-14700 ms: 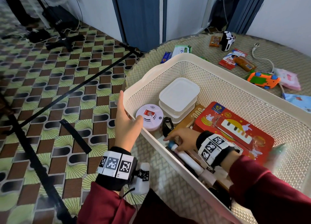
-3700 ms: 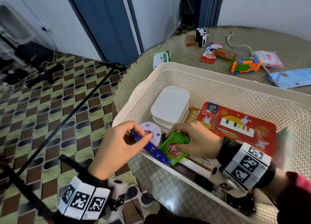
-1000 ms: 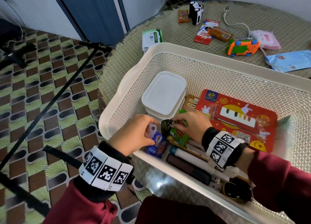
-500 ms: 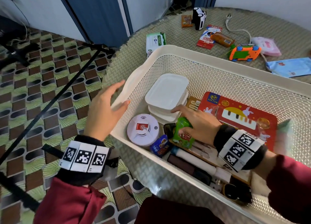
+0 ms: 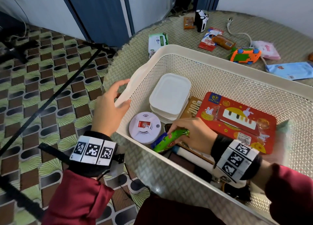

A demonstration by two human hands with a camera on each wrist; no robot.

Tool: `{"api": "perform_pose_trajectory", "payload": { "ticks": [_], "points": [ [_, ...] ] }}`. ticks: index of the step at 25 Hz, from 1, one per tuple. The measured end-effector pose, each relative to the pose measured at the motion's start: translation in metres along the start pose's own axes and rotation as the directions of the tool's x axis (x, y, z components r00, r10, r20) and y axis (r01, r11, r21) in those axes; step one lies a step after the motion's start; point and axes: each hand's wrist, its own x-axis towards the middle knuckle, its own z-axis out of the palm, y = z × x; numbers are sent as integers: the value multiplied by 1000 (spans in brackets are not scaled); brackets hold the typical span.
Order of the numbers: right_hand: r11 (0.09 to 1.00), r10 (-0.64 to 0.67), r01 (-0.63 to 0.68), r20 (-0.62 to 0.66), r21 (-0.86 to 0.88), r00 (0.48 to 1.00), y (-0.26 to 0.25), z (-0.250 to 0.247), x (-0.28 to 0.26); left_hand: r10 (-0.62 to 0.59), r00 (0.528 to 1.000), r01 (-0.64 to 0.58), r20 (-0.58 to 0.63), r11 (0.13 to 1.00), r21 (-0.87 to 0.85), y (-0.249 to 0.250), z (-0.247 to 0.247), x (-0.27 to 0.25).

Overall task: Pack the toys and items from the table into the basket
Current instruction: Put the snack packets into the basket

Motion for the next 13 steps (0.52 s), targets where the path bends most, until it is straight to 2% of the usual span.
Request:
{"api": "perform_pose_trajectory", "payload": {
  "ticks": [2, 8, 13],
  "points": [
    [999, -51, 50, -33, -22, 998, 5, 6, -2, -4, 1000, 4, -9, 1000, -7, 0, 0, -1],
    [975, -131, 131, 12, -179, 991, 8, 28, 0, -14, 1000, 14, -11, 1000, -27, -2, 1, 0],
    [1000, 7, -7, 11, -4, 1000, 12, 23, 4, -21, 1000, 20, -24, 999, -43, -6, 3, 0]
  ]
}}
